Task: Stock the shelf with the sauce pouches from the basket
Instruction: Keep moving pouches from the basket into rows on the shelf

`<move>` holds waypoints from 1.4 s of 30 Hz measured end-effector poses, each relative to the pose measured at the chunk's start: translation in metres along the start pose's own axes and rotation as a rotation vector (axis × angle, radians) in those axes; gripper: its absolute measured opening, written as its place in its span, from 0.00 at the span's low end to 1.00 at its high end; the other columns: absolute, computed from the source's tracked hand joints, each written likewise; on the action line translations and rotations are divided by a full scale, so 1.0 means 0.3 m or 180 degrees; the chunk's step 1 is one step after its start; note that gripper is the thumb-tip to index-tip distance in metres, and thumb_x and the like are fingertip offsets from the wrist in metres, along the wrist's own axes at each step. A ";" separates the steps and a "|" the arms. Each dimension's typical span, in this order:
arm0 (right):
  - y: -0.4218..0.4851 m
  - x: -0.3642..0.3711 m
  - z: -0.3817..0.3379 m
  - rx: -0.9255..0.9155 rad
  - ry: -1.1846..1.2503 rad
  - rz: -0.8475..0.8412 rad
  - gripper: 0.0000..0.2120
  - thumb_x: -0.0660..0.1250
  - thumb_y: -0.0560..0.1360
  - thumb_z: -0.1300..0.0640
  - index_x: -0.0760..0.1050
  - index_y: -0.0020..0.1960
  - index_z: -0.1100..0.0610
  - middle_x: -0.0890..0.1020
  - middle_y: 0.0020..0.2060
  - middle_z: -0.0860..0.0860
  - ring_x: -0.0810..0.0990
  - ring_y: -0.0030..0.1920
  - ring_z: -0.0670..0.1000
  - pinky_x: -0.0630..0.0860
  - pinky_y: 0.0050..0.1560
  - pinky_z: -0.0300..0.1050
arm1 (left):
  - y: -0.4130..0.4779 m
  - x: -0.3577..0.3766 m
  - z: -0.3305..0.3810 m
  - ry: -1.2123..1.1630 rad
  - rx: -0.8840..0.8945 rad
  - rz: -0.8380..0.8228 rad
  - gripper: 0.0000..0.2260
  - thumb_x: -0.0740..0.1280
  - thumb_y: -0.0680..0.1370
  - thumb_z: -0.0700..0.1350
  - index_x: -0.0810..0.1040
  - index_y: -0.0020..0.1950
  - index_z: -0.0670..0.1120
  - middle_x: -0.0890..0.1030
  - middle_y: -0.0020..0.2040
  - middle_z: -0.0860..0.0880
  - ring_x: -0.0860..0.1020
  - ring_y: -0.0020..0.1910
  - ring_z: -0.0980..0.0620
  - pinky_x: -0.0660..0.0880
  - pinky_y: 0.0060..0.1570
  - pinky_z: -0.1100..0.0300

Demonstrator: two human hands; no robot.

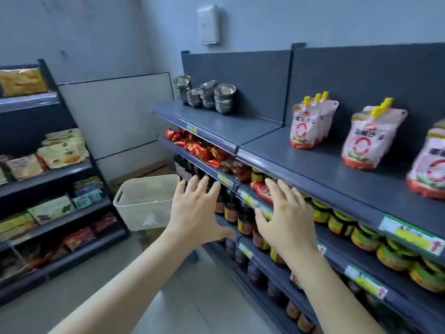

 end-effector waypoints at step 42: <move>1.186 2.443 -1.054 0.0393 -0.0269 -0.3336 0.28 0.70 0.70 0.46 0.68 0.68 0.51 0.78 0.62 0.52 0.77 0.61 0.56 0.75 0.57 0.51 | 0.855 2.140 -1.880 -0.1421 -0.2227 -0.2910 0.32 0.64 0.74 0.59 0.62 0.73 0.44 0.75 0.65 0.44 0.75 0.62 0.42 0.74 0.59 0.48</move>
Point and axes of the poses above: each hand's wrist, its own y-axis towards the middle knuckle, its own x-axis out of the palm, z = x × y, the point moved 3 cm from there along y, towards the middle knuckle
